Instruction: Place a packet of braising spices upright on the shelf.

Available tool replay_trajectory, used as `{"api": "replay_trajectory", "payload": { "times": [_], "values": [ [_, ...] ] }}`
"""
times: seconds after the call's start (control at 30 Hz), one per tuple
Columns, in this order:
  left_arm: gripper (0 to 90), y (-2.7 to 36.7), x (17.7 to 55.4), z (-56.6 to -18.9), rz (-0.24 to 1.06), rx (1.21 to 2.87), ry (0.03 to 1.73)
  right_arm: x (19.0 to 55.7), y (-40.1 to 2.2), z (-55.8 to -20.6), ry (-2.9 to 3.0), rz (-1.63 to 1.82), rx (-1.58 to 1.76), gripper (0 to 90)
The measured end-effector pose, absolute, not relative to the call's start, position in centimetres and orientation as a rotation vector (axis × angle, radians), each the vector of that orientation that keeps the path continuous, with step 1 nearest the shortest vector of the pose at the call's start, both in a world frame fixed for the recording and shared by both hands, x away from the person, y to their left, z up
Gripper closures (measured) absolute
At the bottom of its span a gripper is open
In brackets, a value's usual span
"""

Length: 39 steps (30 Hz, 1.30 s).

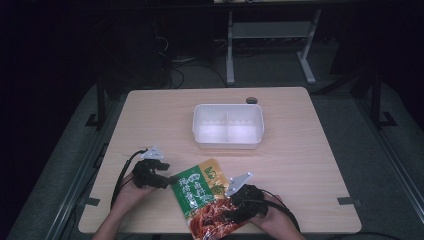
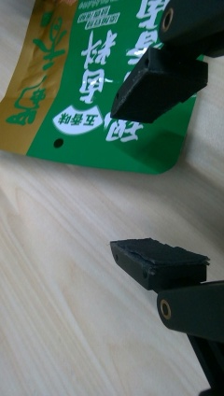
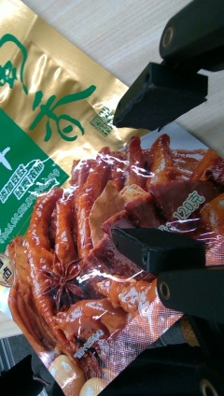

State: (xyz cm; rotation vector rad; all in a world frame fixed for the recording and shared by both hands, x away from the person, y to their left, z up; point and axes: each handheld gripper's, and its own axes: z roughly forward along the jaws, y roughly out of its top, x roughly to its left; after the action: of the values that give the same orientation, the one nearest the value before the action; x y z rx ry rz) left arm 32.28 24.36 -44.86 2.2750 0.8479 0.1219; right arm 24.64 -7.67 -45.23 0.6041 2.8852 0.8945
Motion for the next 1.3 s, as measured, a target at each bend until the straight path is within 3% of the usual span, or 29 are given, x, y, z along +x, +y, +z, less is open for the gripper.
{"api": "replay_trajectory", "payload": {
  "times": [0.77, 1.3],
  "values": [
    [41.8, 22.9, 31.6, -45.1, 0.014, 2.348, 0.742, 24.5, -7.8, -45.7, 2.874, 0.906, 0.623, 38.7],
    [47.6, 23.0, 31.3, -44.4, 0.023, 2.305, 0.718, 24.5, -7.8, -45.7, 2.871, 0.910, 0.628, 38.5]
  ]
}}
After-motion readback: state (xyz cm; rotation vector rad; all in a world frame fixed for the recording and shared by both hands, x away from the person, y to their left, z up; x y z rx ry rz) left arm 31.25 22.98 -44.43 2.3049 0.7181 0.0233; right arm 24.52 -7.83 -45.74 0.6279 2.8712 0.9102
